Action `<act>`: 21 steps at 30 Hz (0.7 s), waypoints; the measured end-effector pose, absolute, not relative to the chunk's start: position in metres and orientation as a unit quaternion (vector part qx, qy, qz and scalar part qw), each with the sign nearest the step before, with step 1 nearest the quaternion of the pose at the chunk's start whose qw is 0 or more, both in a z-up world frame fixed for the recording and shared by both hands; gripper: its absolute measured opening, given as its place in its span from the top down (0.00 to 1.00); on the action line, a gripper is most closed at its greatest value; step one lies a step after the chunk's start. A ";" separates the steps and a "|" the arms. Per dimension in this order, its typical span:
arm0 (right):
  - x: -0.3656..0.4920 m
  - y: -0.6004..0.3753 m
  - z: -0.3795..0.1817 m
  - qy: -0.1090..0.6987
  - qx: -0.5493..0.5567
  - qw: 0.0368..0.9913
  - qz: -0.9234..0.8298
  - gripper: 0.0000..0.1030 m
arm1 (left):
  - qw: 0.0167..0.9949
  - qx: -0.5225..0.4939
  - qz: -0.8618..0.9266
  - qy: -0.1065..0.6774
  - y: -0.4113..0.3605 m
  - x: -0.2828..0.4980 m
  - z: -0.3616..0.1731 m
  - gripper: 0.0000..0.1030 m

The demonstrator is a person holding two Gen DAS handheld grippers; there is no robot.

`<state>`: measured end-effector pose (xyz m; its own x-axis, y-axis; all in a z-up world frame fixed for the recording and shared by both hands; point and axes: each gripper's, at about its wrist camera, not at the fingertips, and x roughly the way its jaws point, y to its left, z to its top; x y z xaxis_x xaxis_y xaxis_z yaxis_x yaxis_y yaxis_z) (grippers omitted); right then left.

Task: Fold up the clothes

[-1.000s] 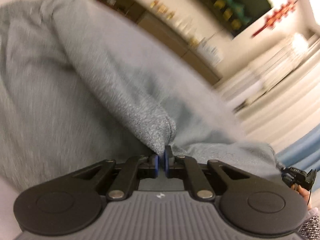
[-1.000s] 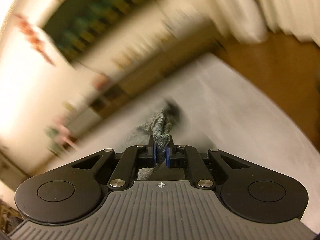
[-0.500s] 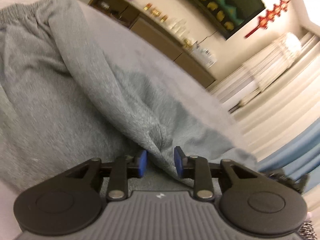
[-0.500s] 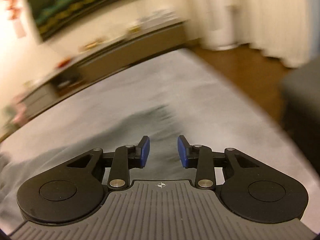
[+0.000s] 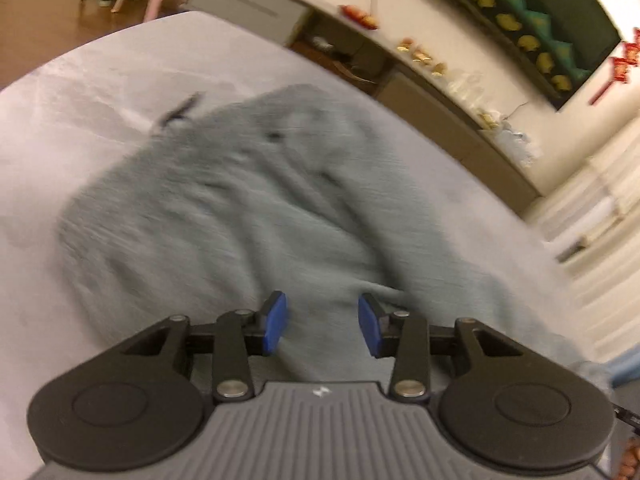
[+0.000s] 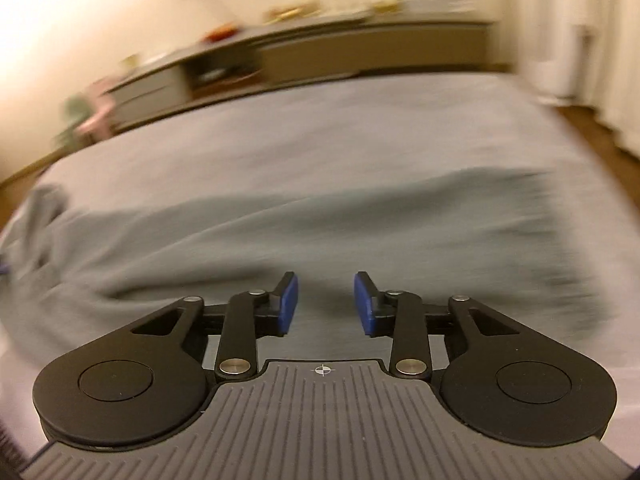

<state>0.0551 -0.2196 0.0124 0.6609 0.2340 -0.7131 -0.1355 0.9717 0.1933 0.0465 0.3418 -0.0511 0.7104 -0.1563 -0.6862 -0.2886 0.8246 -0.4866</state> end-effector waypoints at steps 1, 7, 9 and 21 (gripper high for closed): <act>0.059 -0.219 0.005 0.406 0.061 0.907 0.092 0.66 | 0.875 -0.307 0.049 0.372 0.353 0.044 -0.057 0.80; 0.080 -0.231 -0.023 0.450 0.036 0.892 -0.012 0.97 | 0.841 -0.398 0.101 0.352 0.408 0.011 -0.066 0.96; 0.083 -0.236 -0.021 0.456 0.000 0.887 -0.068 0.75 | 0.840 -0.393 0.129 0.350 0.409 0.011 -0.060 0.92; 0.147 0.053 0.057 0.384 0.024 0.886 0.258 0.42 | 0.841 -0.394 0.103 0.356 0.408 0.041 -0.050 0.68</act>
<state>0.1469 0.0533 0.0567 0.5722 0.4760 -0.6678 -0.4397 0.8655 0.2402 0.0405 0.4081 -0.0504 0.7253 -0.1065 -0.6801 -0.4541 0.6684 -0.5890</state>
